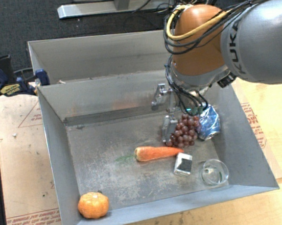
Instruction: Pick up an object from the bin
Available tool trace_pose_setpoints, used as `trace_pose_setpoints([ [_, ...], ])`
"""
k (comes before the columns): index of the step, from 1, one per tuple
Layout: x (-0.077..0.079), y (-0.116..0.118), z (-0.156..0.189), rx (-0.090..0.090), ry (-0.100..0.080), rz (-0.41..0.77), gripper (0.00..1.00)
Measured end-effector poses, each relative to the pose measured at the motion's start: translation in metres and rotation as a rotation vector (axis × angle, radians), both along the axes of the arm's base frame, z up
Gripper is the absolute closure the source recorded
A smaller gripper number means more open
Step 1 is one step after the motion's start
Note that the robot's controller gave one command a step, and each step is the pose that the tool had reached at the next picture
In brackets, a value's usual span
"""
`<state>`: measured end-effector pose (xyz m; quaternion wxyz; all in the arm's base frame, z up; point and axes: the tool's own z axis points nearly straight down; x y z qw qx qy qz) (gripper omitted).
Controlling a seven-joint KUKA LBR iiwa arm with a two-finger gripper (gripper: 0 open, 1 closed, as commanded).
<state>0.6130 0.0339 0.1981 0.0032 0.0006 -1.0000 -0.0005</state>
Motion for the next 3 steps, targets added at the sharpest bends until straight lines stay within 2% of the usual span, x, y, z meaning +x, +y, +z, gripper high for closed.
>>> trace_pose_setpoints([
  [1,0.002,0.0,0.004,0.0,-0.008,-0.001,0.0],
  [2,-0.016,-0.001,-0.049,0.0,-0.011,0.097,0.0],
  [3,-0.046,-0.008,-0.062,0.001,-0.002,0.128,0.0],
])
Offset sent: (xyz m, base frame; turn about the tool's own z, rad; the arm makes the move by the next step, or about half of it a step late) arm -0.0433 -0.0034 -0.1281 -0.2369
